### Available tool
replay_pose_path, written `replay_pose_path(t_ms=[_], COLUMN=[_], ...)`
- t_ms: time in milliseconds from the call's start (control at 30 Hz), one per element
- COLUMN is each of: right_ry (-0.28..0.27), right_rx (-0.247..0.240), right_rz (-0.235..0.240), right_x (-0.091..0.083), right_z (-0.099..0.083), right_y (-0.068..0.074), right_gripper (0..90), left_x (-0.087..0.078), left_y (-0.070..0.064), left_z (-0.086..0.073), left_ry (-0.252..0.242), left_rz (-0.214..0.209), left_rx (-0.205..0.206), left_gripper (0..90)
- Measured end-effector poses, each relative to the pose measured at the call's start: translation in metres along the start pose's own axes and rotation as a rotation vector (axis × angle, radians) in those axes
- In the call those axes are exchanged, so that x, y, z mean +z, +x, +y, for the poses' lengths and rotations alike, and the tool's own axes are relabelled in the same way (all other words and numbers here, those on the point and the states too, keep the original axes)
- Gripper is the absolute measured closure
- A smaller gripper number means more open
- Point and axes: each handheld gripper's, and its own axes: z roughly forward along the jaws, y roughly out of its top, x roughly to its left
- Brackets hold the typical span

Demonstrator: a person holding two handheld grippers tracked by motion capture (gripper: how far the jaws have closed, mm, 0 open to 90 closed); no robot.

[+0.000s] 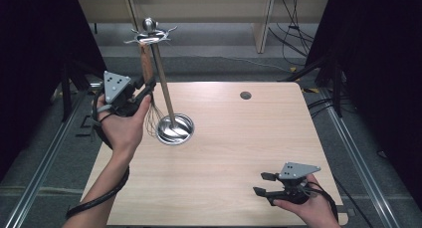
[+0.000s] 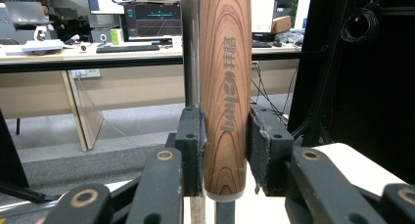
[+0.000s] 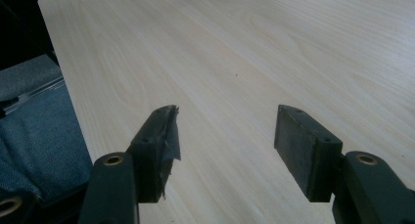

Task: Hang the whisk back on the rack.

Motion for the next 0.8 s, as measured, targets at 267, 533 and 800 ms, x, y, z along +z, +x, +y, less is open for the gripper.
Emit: replay_pose_path(t_ms=[267,533,800], right_ry=[0.009,0.004,0.012], right_rx=[0.033,0.006,0.032], right_rz=[-0.003,-0.008,-0.001], right_x=[-0.0007,-0.0006,-0.0008], right_z=[-0.0003,-0.0002,-0.0004], right_y=[0.0021,0.0004,0.0023], right_gripper=[42.1,42.0,42.0], left_x=[0.0031,0.0062,0.0092], left_y=[0.0002,-0.0004,-0.0015], left_z=[-0.0002,-0.0002,-0.0002], left_ry=[0.005,0.006,0.012], left_rz=[0.007,0.014,0.036], left_rx=[-0.001,-0.009,-0.002], left_gripper=[67.8,67.8,67.8])
